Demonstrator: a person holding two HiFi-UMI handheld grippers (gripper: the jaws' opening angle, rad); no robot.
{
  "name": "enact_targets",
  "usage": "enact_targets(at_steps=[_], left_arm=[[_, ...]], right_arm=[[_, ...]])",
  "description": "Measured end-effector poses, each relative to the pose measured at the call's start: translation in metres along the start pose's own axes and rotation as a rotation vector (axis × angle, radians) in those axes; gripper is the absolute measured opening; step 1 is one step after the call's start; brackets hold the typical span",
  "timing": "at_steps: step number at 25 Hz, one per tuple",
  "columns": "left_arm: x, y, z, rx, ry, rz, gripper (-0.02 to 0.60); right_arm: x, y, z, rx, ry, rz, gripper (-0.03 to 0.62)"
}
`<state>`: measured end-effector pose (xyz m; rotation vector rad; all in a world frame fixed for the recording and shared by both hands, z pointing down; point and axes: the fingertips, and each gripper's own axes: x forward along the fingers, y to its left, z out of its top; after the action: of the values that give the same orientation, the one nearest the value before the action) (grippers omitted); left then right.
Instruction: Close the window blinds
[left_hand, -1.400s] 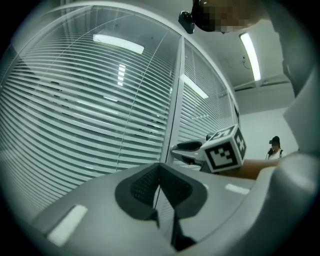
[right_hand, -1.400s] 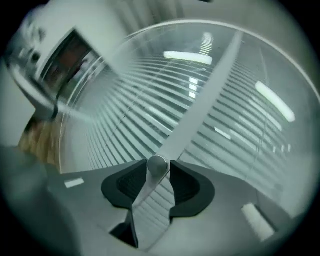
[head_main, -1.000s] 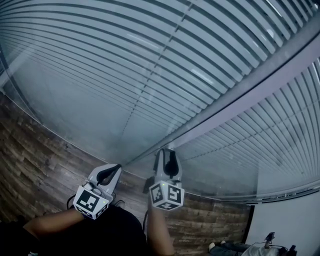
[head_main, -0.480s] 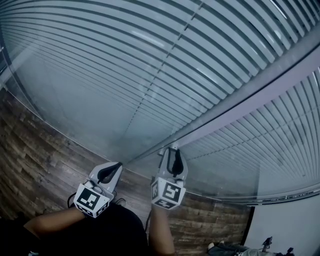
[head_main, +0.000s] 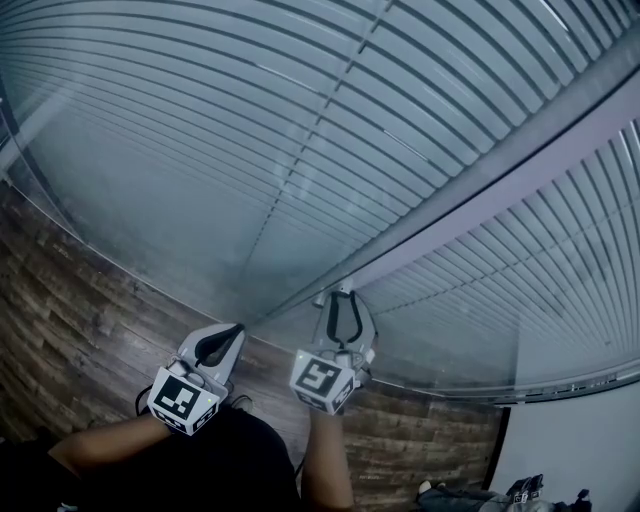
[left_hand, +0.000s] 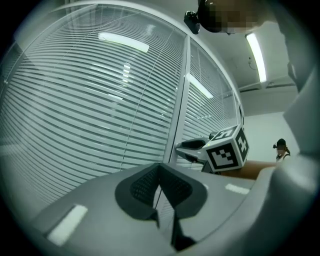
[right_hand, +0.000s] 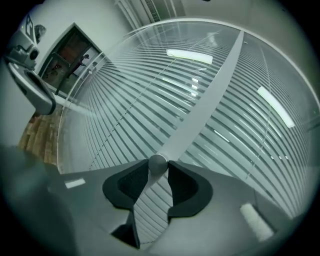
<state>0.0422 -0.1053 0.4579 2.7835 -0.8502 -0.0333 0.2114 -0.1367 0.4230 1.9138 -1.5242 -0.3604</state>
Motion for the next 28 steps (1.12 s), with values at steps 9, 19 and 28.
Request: enact_targets(at_steps=[9,19,28], left_arm=[[-0.003,0.008,0.0,-0.007,0.0,0.033,0.002],[-0.006,0.013,-0.004,-0.013,0.01,0.057,0.002],[-0.005,0.01,-0.004,-0.011,0.015,0.059,0.002]], right_arm=[[-0.007,-0.014,-0.005,0.95,-0.13,0.148,0.161],[0.001,-0.017,-0.004,0.959,-0.132,0.107,0.129],[0.002,-0.016,-0.003,0.611,-0.094,0.072,0.126]])
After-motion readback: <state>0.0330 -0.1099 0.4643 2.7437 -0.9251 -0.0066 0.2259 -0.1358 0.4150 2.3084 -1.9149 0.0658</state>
